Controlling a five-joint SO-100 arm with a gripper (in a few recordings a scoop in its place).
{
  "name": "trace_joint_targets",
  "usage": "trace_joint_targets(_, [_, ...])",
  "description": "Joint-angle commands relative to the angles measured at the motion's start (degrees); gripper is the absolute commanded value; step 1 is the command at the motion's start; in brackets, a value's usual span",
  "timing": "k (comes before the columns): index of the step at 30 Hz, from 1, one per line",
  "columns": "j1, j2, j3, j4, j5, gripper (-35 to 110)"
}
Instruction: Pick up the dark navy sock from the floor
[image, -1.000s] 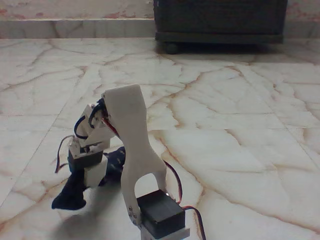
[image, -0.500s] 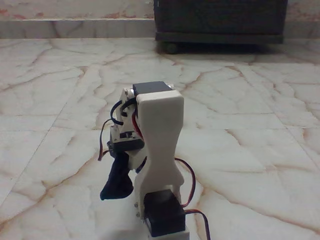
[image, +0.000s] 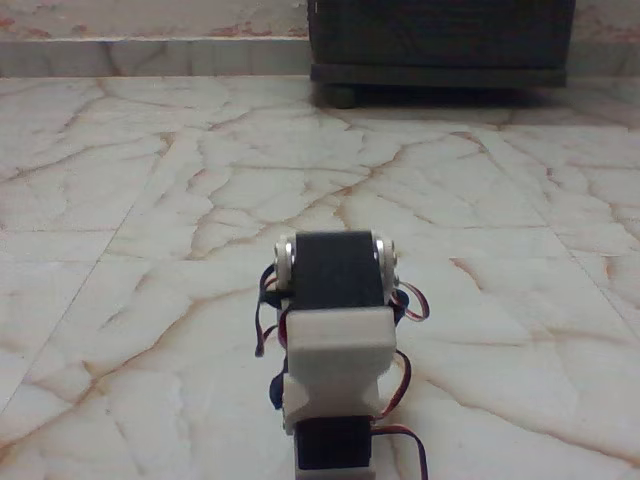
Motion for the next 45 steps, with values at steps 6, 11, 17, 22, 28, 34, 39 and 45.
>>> trace_joint_targets(6, [6.0, 10.0, 4.7, -3.2, -5.9, 0])
trace_joint_targets(11, [9.1, 11.5, 10.3, -20.2, -13.1, 0])
trace_joint_targets(17, [11.0, 11.5, 14.5, -33.1, -29.4, 0])
trace_joint_targets(22, [11.0, 11.5, 14.4, -37.8, -34.5, 0])
trace_joint_targets(28, [9.9, 11.2, 14.5, -36.8, -34.7, 0])
trace_joint_targets(34, [6.9, 11.2, 14.5, -37.2, -30.6, 0])
trace_joint_targets(39, [6.9, 11.2, 14.5, -37.6, -30.8, 0])
trace_joint_targets(45, [7.1, 11.2, 14.5, -37.7, -30.8, 0])
